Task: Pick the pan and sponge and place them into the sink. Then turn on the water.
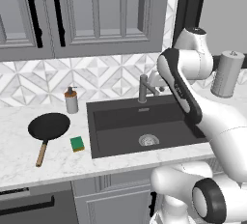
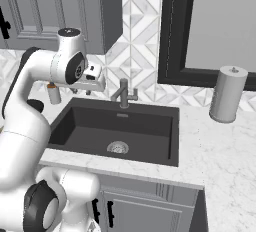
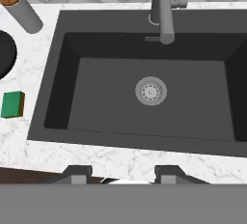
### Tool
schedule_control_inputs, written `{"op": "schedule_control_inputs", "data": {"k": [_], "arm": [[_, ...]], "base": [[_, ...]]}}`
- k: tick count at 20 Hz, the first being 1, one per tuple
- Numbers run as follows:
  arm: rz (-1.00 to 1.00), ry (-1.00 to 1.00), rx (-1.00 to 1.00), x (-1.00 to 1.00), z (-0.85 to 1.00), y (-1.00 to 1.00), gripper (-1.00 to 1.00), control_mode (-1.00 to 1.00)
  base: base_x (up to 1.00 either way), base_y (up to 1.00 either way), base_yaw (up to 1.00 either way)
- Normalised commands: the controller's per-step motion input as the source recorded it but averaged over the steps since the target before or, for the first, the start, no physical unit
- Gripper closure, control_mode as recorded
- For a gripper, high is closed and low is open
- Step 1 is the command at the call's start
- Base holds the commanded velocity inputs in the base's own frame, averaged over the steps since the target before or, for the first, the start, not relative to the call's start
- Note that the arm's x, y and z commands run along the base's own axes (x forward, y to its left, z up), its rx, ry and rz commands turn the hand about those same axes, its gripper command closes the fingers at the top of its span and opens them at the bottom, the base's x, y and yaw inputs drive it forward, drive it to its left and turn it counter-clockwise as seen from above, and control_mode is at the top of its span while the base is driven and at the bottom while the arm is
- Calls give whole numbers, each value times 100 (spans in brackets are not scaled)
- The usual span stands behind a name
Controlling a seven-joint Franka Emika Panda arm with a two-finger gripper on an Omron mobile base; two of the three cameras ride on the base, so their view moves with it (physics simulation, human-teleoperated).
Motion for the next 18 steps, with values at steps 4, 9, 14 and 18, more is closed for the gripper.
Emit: {"op": "schedule_control_inputs", "data": {"k": [4,9,14,18], "arm": [[0,3,0,-9,-1,10,-100,-100],[0,0,0,-30,-18,35,-100,-100],[0,0,0,-30,-25,47,-100,-100],[0,4,0,-12,-36,67,-100,-100]], "base": [[0,0,0],[0,0,0],[0,0,0],[0,0,0]]}}
